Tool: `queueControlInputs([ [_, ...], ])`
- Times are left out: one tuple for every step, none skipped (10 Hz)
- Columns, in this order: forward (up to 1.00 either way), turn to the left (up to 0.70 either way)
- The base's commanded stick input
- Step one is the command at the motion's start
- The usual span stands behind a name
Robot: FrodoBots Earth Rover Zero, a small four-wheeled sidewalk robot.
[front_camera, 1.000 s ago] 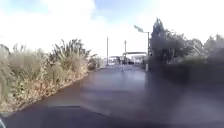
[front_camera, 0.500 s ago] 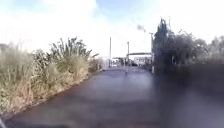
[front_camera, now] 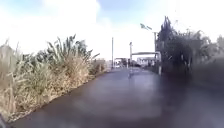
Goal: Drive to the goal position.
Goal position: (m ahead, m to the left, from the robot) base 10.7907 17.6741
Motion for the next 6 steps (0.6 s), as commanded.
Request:
queueControlInputs([
  [1.00,-0.01],
  [1.00,-0.03],
  [1.00,-0.14],
  [1.00,-0.17],
  [1.00,-0.05],
  [1.00,-0.03],
])
